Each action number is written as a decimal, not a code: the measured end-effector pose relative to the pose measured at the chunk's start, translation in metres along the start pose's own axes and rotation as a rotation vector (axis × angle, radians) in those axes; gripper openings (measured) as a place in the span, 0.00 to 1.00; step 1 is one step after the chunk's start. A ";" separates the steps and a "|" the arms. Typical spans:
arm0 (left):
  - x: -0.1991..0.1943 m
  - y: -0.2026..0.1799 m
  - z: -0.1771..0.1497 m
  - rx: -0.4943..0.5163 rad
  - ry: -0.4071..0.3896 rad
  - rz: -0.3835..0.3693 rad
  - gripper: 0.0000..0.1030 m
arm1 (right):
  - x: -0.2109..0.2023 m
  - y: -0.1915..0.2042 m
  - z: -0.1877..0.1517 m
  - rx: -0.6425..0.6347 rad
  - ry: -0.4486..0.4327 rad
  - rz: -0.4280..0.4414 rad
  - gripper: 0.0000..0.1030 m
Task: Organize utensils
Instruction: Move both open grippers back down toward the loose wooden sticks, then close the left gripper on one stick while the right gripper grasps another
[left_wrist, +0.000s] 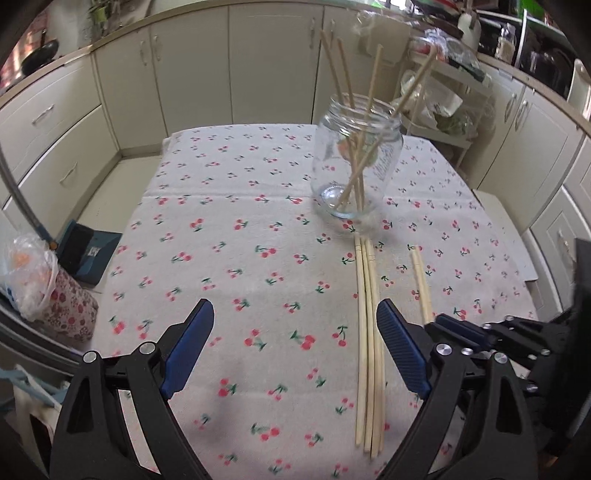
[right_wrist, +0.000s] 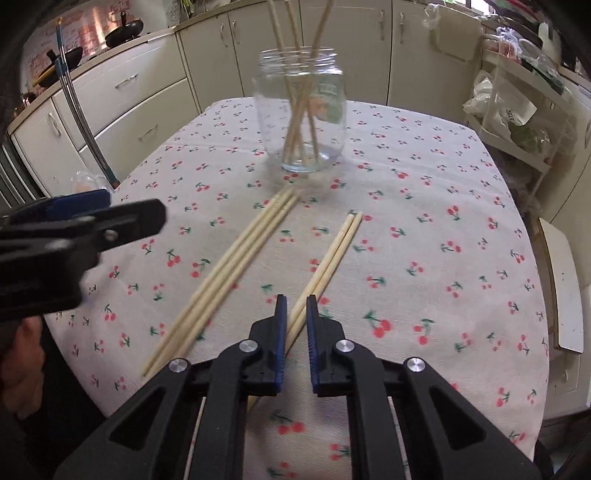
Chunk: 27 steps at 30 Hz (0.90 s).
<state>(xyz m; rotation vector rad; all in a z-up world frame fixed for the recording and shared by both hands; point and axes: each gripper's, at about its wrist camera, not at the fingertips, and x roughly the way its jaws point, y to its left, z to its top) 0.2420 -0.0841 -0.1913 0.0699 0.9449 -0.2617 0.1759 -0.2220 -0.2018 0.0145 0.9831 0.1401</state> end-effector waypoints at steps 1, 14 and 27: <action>0.005 -0.003 0.001 0.003 0.006 -0.001 0.83 | -0.001 -0.006 0.000 0.018 -0.001 0.019 0.11; 0.050 -0.017 -0.002 0.013 0.080 0.095 0.83 | 0.003 -0.032 0.003 0.199 -0.045 0.020 0.11; 0.036 -0.011 -0.007 -0.034 0.056 0.081 0.81 | 0.011 -0.021 0.020 0.140 -0.025 -0.028 0.12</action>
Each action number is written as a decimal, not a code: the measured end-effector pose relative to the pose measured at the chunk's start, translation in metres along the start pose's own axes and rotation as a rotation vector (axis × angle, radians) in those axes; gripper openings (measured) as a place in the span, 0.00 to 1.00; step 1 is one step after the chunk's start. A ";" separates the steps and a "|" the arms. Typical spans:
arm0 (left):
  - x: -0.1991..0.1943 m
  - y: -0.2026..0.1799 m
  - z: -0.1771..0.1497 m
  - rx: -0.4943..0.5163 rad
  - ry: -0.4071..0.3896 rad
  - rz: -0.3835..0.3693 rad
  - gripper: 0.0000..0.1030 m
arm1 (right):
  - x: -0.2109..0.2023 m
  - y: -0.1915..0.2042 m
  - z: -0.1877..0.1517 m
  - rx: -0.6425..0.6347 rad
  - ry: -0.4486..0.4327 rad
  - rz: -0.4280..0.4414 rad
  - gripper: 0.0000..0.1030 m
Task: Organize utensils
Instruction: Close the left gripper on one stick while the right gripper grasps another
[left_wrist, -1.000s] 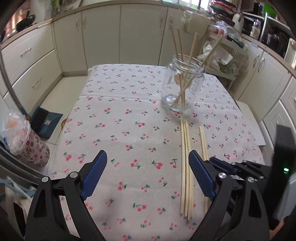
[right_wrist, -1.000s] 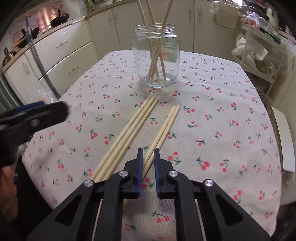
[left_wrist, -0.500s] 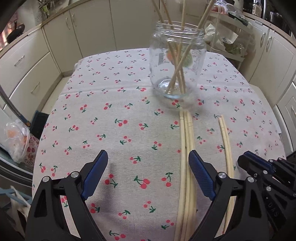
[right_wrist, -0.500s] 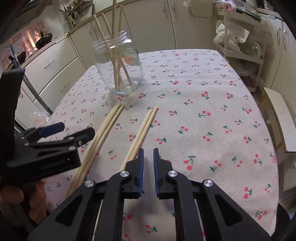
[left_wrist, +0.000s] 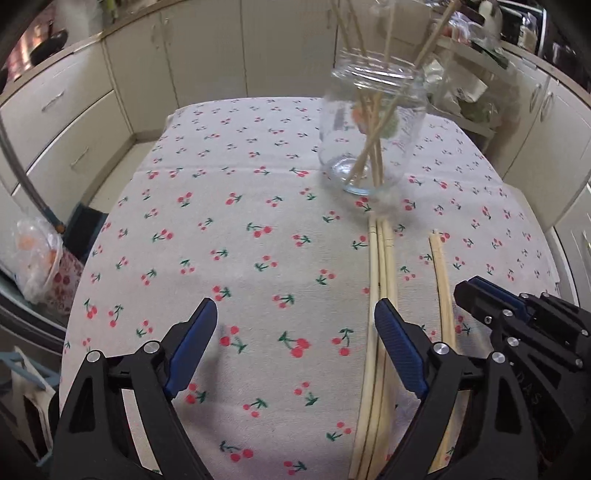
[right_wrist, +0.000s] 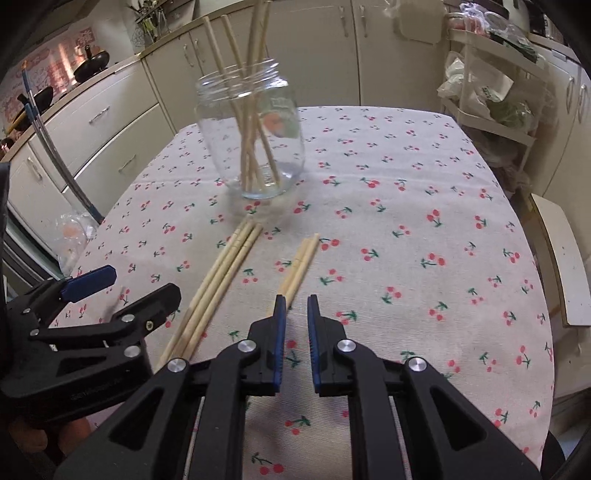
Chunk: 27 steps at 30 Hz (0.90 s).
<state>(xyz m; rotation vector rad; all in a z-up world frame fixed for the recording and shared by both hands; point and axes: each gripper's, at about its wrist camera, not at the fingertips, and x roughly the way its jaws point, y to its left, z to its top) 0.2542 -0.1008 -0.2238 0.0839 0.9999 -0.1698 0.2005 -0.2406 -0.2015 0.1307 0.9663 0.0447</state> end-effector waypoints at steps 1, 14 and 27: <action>0.004 -0.004 0.001 0.007 0.009 0.006 0.81 | 0.001 -0.002 0.000 0.006 0.009 -0.005 0.12; 0.018 0.012 0.001 -0.081 0.024 0.084 0.79 | 0.009 0.003 0.007 -0.016 0.008 -0.024 0.24; 0.011 0.017 0.005 -0.090 0.025 0.026 0.79 | 0.015 0.008 0.012 -0.025 0.016 -0.053 0.22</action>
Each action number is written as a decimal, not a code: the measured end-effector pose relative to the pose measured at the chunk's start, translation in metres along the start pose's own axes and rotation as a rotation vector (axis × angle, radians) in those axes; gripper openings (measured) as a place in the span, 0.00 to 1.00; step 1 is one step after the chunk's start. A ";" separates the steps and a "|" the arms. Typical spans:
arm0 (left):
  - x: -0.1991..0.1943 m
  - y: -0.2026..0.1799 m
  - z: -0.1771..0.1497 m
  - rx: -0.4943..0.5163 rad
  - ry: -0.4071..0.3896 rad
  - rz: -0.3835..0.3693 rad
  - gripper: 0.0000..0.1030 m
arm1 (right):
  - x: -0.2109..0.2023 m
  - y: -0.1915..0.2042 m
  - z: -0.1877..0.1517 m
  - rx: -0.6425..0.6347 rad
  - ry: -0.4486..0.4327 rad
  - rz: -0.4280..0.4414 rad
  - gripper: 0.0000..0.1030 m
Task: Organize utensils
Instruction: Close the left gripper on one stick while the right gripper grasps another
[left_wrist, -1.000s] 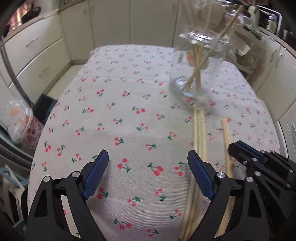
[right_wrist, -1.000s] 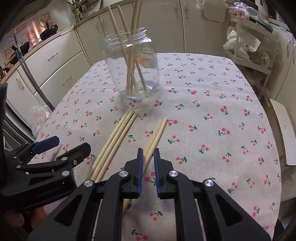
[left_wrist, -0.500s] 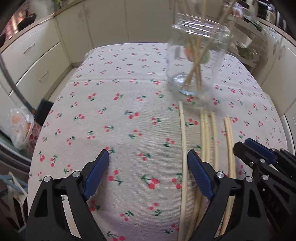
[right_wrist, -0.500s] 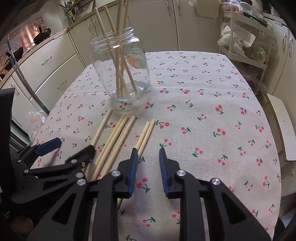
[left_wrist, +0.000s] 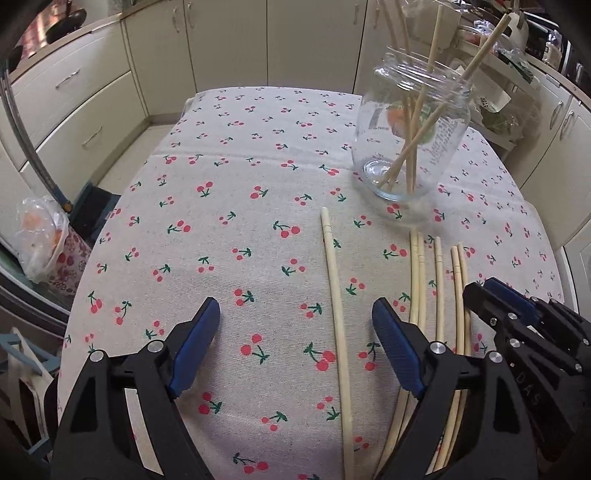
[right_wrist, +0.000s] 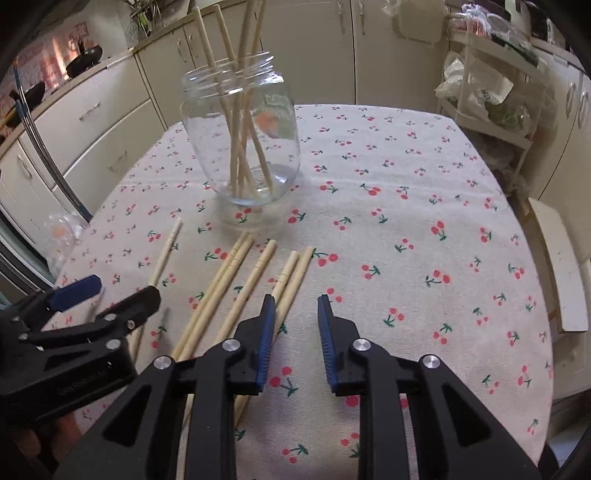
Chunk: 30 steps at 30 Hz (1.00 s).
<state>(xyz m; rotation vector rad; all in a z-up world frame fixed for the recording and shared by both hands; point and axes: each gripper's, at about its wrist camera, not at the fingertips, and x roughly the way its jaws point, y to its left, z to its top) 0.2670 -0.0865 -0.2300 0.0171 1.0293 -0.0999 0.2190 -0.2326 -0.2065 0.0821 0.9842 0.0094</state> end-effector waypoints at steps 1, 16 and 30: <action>0.000 0.002 0.001 -0.002 0.001 -0.004 0.79 | 0.000 -0.001 -0.001 -0.010 0.005 0.000 0.22; 0.017 0.010 0.026 0.018 0.016 -0.078 0.66 | 0.005 0.010 0.006 -0.198 0.075 0.039 0.13; 0.020 -0.010 0.025 0.115 -0.011 -0.097 0.05 | 0.003 -0.004 0.008 -0.132 0.090 0.058 0.08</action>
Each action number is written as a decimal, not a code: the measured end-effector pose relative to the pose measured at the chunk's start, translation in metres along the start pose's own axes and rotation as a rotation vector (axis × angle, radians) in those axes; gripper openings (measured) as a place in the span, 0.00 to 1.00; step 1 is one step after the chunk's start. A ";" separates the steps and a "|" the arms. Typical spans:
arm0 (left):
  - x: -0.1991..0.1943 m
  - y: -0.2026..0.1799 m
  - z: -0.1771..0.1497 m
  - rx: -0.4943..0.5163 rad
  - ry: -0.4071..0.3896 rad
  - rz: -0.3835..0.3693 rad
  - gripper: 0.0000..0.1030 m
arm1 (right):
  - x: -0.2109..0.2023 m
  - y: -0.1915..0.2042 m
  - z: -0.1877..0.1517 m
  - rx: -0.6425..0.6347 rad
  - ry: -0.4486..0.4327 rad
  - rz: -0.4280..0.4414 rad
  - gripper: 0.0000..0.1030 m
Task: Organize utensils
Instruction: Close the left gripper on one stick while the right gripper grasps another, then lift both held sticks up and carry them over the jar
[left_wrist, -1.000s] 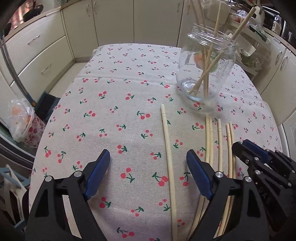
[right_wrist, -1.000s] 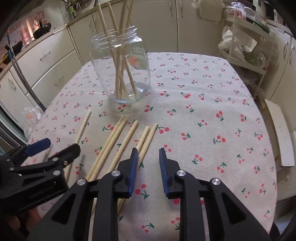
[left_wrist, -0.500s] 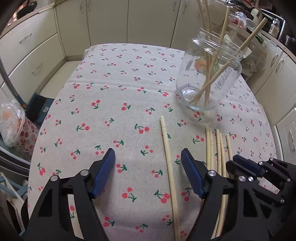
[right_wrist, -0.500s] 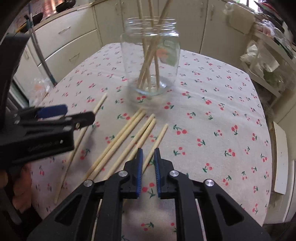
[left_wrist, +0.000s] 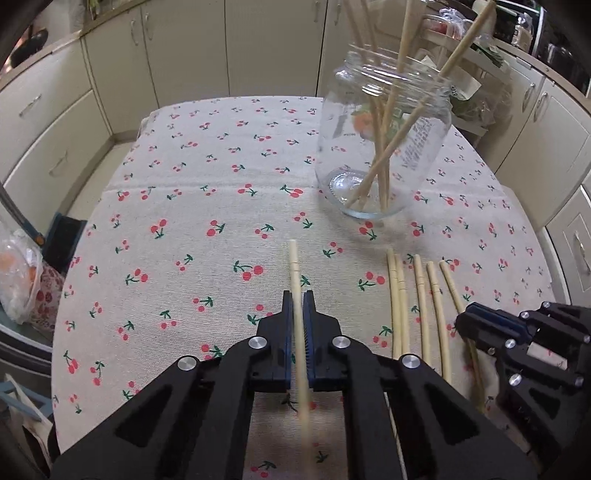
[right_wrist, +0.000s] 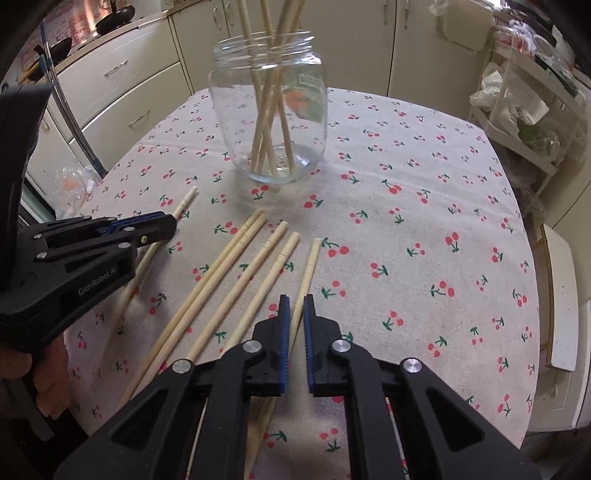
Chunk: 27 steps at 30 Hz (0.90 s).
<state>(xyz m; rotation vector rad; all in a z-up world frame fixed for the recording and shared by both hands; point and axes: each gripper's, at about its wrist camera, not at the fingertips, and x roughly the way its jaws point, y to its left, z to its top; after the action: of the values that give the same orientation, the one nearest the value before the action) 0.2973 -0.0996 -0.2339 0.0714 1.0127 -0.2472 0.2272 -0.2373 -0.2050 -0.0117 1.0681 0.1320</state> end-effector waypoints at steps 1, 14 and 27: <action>0.000 -0.001 -0.001 0.002 0.005 -0.006 0.05 | 0.000 -0.004 0.000 0.016 0.002 0.011 0.08; 0.004 -0.013 0.007 0.042 0.066 0.022 0.05 | 0.003 0.012 0.003 -0.043 -0.003 -0.084 0.05; -0.130 0.000 -0.015 -0.024 -0.230 -0.048 0.05 | -0.114 0.017 -0.039 0.335 -0.371 0.205 0.05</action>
<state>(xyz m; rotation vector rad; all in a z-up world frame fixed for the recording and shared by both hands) 0.2191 -0.0745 -0.1318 -0.0032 0.7890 -0.2805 0.1370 -0.2346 -0.1232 0.4108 0.7081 0.1330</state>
